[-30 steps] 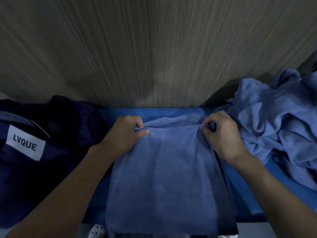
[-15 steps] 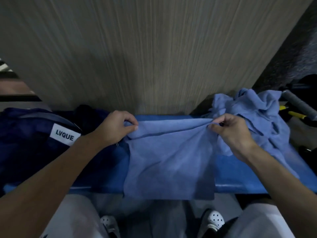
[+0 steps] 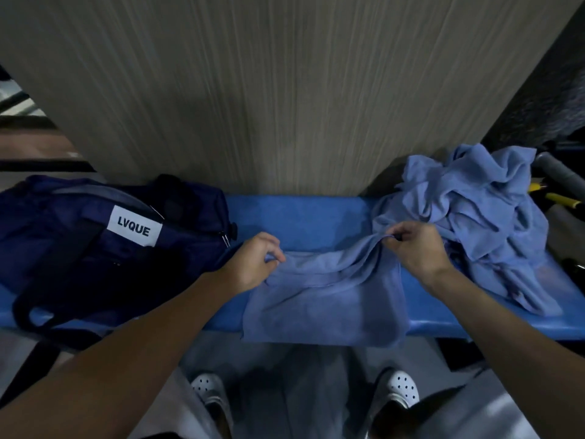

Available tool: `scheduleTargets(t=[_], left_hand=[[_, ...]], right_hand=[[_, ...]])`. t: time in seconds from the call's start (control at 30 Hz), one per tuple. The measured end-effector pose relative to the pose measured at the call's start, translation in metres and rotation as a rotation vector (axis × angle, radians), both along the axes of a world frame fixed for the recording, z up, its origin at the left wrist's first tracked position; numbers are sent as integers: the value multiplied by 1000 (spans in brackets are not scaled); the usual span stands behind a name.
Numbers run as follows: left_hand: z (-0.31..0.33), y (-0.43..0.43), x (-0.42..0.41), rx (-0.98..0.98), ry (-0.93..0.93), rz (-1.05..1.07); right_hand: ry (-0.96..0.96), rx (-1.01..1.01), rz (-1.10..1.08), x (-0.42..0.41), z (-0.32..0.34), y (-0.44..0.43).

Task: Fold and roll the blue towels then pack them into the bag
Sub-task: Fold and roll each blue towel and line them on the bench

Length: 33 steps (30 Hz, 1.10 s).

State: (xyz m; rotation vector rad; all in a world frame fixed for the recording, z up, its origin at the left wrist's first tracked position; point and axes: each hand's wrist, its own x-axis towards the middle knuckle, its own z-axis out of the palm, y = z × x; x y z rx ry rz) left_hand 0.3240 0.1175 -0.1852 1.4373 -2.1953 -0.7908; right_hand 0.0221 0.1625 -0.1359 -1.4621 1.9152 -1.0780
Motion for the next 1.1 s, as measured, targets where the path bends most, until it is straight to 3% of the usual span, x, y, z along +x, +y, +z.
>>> scheduleTargets(t=[0.33,0.5,0.6,0.7,0.87,1.0,1.1], left_hand=[[-16,7,9,-82,-56,-13],[-20,12,16,-157,-114,-138],[-12,6,17,-258,-101,-107],[-6,-3,17,-346,-211,-181],[-16,3,25,-182,-150,-218],[-16,7,25,-172,-4,-320],[-15,8,27,-171,-18,-309]], right_hand=[[-196,38,18,-12,-19,7],[-262,0,-11,-10,-12,14],[-278,-12,-23,-8,-10,18],[-277,-11,-35,-9,-10,18],[-256,13,-45,-10,-13,18],[-243,25,-45,-10,-14,15],[-252,25,-42,-11,-15,17]])
